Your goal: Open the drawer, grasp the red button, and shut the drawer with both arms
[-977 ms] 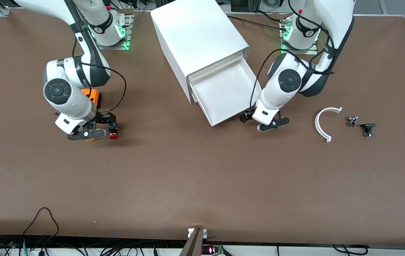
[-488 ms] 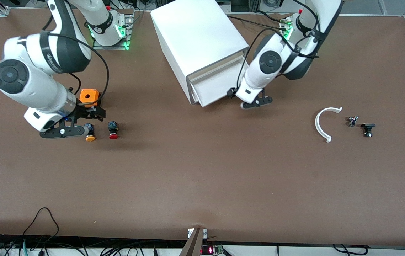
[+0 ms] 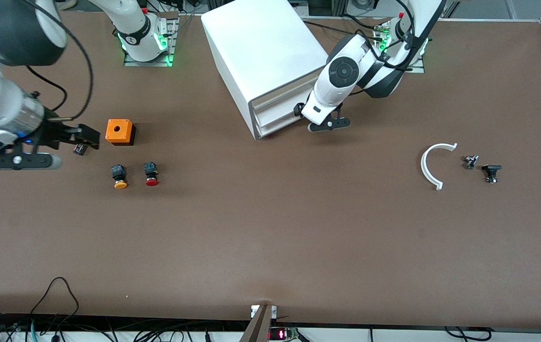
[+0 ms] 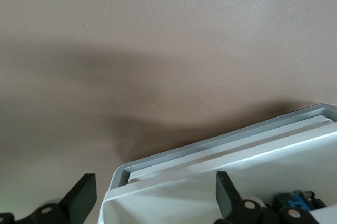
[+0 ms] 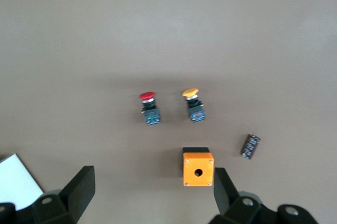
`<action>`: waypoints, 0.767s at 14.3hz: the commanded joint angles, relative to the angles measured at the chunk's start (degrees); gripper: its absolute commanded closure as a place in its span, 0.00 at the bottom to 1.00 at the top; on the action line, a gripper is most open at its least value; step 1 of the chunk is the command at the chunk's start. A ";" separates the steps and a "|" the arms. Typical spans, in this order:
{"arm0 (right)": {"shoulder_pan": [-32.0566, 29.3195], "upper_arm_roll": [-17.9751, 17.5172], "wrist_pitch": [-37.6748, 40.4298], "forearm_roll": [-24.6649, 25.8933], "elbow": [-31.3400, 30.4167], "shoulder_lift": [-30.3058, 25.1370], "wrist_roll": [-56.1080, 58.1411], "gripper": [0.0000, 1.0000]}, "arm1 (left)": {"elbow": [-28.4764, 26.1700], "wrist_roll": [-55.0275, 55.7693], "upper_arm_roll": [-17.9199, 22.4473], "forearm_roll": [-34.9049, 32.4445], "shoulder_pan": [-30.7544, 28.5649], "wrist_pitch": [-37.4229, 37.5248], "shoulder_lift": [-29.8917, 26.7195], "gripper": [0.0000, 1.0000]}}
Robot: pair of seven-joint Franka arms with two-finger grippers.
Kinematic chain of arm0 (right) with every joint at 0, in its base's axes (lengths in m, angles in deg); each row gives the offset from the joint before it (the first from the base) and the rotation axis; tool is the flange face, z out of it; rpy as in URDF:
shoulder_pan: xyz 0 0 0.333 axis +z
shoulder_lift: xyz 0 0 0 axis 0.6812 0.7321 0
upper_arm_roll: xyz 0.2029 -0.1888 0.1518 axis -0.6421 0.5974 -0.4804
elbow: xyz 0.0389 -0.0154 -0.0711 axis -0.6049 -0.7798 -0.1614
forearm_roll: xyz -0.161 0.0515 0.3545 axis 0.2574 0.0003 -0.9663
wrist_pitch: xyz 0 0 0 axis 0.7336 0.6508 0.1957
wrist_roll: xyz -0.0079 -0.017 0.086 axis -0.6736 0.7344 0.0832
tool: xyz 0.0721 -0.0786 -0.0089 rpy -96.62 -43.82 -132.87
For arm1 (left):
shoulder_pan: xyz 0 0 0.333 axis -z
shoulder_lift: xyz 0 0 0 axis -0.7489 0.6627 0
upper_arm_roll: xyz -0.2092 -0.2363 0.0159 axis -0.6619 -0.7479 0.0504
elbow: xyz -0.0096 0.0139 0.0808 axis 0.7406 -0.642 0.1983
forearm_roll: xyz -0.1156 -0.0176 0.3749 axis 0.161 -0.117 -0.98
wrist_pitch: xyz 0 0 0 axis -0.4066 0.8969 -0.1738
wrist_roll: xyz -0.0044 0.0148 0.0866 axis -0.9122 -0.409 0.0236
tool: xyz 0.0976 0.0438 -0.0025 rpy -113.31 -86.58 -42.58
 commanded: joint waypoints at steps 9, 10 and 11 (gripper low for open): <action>-5.87 3.39 4.42 -0.63 -3.27 -5.11 6.62 0.00 | 2.46 -1.62 3.69 -2.66 -5.98 -1.68 -3.57 0.00; -5.87 3.49 3.63 -0.63 -5.73 -7.13 6.72 0.00 | 3.86 -2.49 7.55 -2.75 -5.98 -1.77 -4.27 0.00; -5.87 3.49 2.14 -0.46 -9.06 -9.76 6.72 0.00 | 5.09 -5.11 10.46 -2.75 -6.07 -1.43 -5.41 0.00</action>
